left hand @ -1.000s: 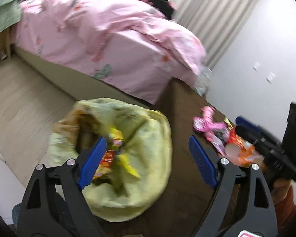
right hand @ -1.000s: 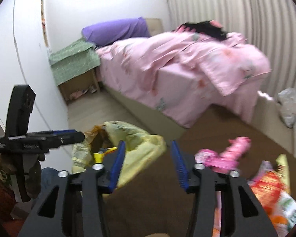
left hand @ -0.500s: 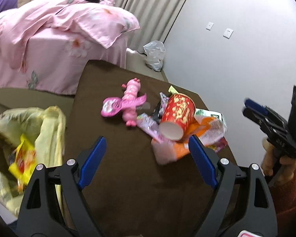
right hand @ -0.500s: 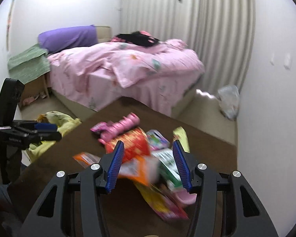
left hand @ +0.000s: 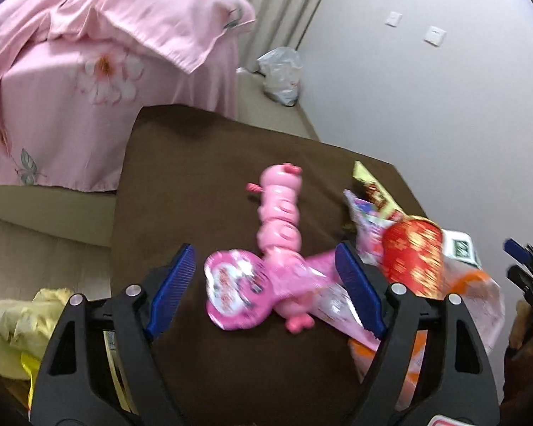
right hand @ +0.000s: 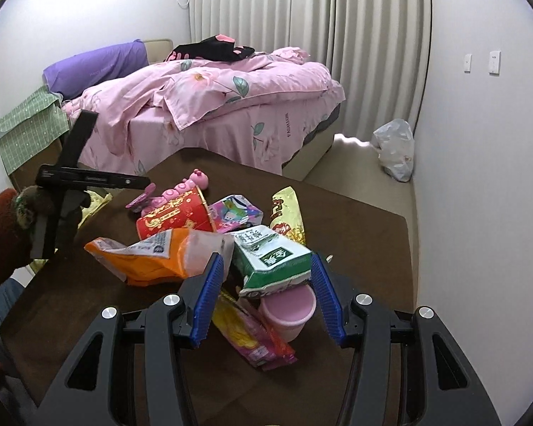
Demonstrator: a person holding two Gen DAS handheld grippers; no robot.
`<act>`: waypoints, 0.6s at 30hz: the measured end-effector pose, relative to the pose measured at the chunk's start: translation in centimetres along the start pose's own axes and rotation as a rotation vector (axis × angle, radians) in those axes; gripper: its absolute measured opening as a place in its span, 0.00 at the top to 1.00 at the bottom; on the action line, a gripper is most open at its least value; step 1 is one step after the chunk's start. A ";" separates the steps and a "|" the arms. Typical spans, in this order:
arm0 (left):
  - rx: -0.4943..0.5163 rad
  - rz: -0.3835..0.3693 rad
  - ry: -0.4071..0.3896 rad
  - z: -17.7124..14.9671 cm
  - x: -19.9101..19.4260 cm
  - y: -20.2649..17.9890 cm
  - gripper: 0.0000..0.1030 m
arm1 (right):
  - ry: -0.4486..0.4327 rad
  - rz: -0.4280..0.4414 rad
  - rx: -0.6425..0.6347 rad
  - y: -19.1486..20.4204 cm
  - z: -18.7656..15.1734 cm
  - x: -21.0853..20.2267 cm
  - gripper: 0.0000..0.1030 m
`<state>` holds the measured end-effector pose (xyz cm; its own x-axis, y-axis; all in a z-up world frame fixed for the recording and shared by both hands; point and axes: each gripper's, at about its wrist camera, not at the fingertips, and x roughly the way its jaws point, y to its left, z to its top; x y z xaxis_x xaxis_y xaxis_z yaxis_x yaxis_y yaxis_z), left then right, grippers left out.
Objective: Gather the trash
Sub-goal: 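Grasp the pink lollipop card with the left tool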
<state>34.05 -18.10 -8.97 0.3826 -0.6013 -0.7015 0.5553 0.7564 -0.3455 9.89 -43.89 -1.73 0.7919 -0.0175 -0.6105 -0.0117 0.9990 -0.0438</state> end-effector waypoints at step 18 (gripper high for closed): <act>0.122 -0.082 0.041 -6.0 -4.4 -1.7 0.26 | 0.001 0.055 0.018 1.0 0.9 1.4 0.53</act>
<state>27.03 -15.16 -9.01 0.3031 -0.6467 -0.6999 0.6698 0.6671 -0.3263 11.55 -42.86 -1.91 0.7897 0.0375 -0.6123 -0.0443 0.9990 0.0041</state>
